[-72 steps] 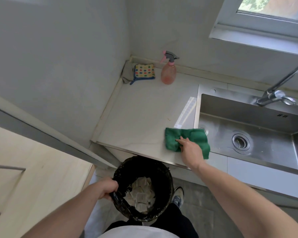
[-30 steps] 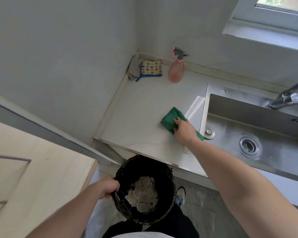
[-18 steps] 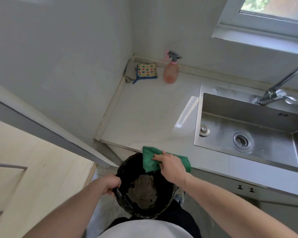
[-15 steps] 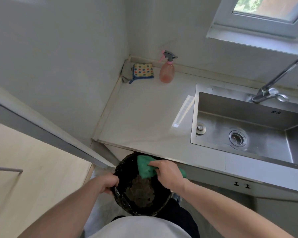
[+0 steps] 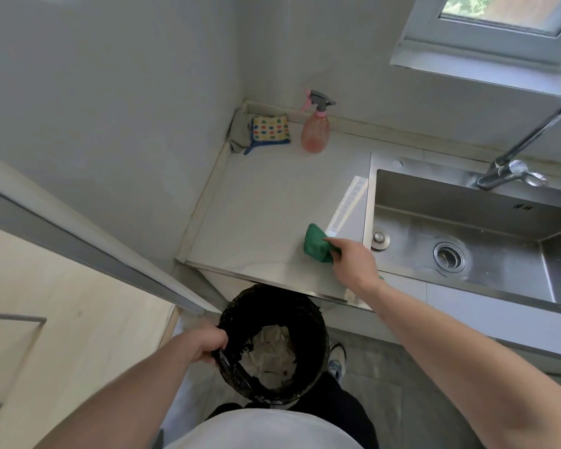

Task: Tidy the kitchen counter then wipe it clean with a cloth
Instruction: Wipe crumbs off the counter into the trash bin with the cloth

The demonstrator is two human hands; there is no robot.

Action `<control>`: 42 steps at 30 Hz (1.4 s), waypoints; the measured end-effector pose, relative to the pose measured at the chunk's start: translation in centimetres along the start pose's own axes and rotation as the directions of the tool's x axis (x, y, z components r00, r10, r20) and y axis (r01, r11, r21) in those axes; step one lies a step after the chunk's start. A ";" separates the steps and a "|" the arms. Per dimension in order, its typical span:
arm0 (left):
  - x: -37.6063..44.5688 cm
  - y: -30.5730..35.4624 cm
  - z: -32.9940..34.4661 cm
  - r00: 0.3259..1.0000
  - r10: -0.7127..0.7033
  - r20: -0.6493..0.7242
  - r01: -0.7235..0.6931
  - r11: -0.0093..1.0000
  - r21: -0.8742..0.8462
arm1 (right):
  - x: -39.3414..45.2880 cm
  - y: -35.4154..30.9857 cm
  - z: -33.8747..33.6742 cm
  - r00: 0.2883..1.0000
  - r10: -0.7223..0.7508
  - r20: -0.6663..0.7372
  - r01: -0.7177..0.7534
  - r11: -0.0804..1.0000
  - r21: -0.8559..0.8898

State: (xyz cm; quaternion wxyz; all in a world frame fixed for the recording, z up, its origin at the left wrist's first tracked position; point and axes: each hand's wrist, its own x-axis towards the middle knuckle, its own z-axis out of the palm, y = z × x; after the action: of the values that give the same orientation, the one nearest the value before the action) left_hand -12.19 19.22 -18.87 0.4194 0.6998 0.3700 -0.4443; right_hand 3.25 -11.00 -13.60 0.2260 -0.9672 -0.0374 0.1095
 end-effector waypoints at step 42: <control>-0.7 -0.2 -0.5 0.999 -0.028 -0.039 0.026 0.999 -0.045 | -0.8 2.8 4.6 0.995 0.093 0.042 -0.084 0.980 -0.180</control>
State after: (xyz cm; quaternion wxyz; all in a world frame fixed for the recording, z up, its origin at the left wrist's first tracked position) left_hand -12.45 19.70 -18.16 0.4214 0.6939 0.3976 -0.4276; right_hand 1.52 -11.58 -18.75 0.1327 -0.9812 -0.0095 0.1399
